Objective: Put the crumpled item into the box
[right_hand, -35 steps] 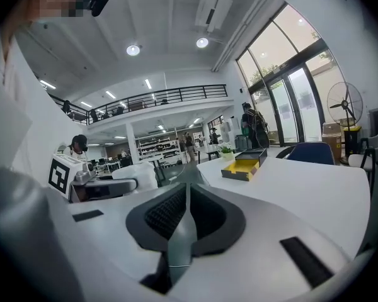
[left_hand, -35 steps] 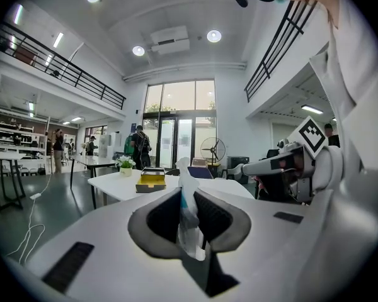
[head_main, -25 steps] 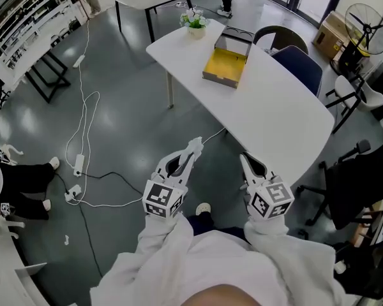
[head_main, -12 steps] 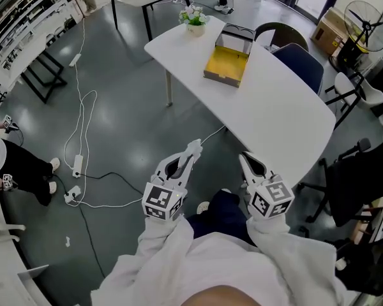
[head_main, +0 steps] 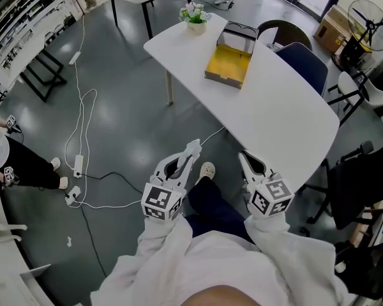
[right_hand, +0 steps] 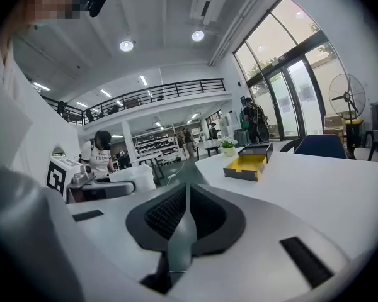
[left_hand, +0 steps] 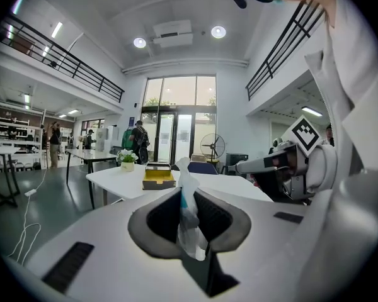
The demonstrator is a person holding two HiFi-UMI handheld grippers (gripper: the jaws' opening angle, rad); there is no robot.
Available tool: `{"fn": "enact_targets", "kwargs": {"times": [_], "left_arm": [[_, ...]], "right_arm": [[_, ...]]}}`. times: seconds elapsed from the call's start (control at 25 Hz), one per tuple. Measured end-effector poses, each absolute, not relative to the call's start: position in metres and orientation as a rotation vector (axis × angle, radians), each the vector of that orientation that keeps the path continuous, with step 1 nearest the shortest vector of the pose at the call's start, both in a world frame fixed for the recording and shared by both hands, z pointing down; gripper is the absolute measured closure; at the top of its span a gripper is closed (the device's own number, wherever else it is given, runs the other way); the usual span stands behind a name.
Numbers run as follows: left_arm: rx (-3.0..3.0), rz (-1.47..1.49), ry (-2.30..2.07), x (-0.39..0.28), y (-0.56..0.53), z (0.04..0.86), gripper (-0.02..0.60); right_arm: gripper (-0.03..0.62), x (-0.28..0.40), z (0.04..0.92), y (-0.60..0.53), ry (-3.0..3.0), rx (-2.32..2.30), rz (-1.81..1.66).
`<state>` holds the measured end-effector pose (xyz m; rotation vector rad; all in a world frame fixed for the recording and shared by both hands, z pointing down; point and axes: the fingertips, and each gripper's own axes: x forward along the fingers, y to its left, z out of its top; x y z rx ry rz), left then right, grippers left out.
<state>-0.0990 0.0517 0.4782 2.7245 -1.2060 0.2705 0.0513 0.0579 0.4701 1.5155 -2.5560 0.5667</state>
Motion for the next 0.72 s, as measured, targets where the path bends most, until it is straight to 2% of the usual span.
{"fn": "enact_targets", "kwargs": {"times": [0.72], "left_arm": [[2.756, 0.268, -1.202, -0.105, -0.086, 0.465, 0.531]], "right_arm": [[0.551, 0.051, 0.458, -0.08, -2.562, 1.553, 0.544]]}}
